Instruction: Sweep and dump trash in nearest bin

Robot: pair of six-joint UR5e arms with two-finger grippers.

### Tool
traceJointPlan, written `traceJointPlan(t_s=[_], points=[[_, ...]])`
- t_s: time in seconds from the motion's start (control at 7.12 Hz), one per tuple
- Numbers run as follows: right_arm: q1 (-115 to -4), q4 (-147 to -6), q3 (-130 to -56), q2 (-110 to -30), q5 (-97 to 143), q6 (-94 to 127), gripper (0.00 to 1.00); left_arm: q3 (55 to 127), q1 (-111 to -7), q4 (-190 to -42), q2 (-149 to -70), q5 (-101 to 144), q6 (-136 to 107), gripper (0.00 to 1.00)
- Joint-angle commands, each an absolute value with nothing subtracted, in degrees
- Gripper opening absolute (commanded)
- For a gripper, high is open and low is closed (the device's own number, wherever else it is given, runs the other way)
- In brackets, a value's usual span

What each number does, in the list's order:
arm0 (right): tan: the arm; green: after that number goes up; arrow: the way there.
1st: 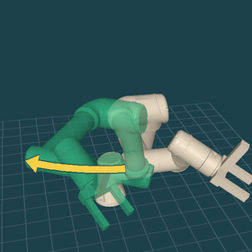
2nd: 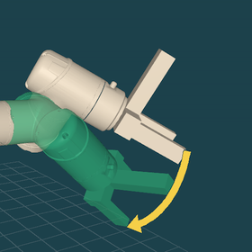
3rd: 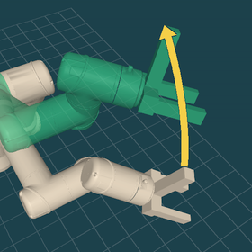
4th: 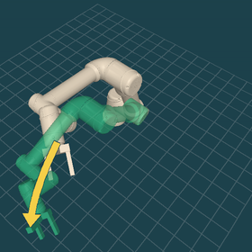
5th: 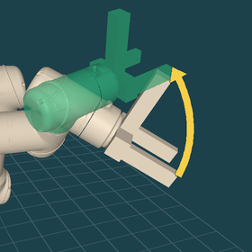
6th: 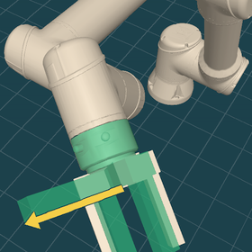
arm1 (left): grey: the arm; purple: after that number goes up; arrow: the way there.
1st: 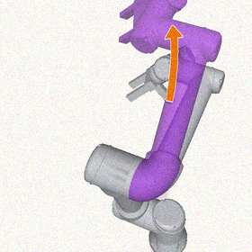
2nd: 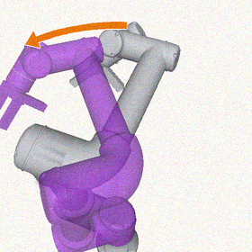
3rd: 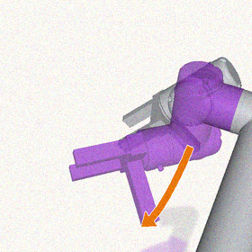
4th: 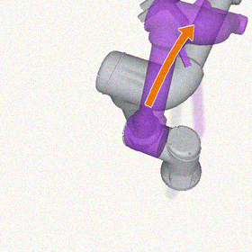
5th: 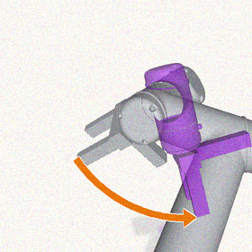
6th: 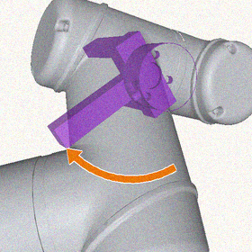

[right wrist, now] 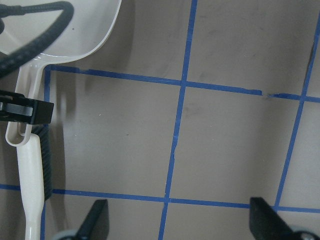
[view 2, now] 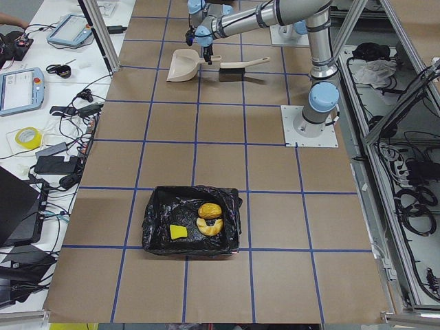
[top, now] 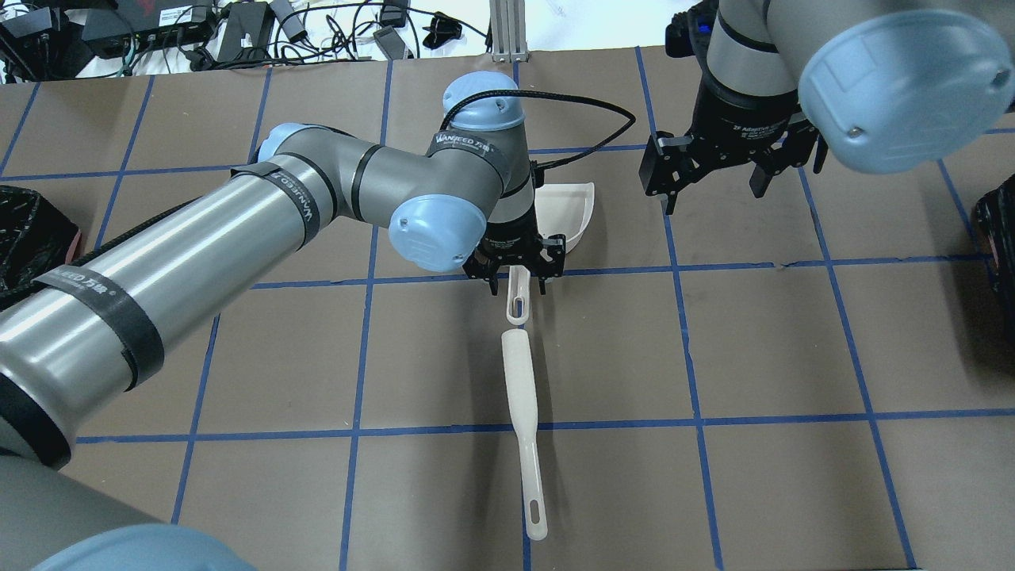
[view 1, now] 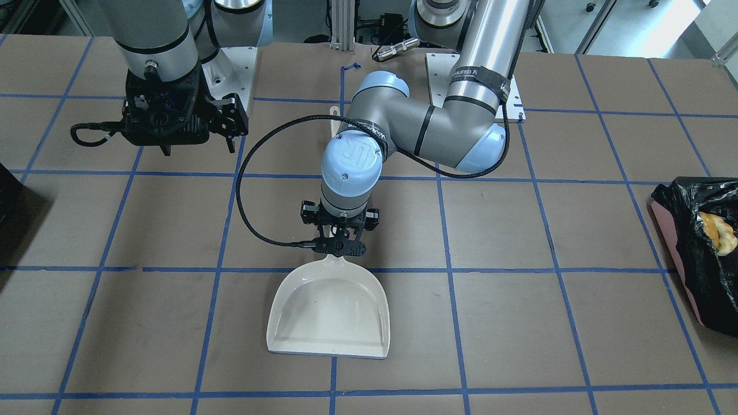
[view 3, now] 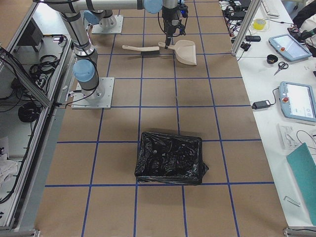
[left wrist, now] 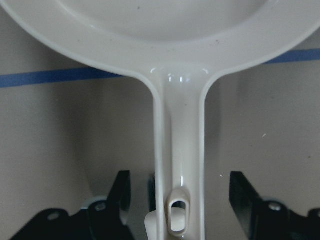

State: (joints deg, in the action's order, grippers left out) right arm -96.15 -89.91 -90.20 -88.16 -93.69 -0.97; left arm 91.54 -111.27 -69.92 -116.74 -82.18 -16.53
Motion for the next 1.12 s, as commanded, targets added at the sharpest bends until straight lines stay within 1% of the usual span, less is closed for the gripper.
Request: traceJointPlan(t_s=[0.0,0.28,0.42,0.84,0.98], points=[[-96.15,-89.91,-90.26,-88.15,-93.69,-0.97,1.0,91.23,-109.61,-70.05,-115.67,-82.7,-15.82,1.0],[-96.24,-89.91,-90.26,-88.15,-93.69,-0.97,1.0,90.53,-105.58,-70.83,-114.35,-83.84,-9.54,1.0],[-96.15,-90.0,-90.18,-88.15,-93.69,-1.05,1.0,89.4,-102.69,-74.32,-113.13,-83.85,-8.1,1.0],[-96.15,-90.09,-90.18,-88.07,-93.6,-1.05,1.0,88.42,-96.52,-76.99,-107.42,-90.66,-4.06,1.0],[-96.15,-90.09,-90.18,-88.07,-93.6,-1.23,1.0,86.24,-94.5,-79.25,-105.49,-90.96,-4.04,1.0]])
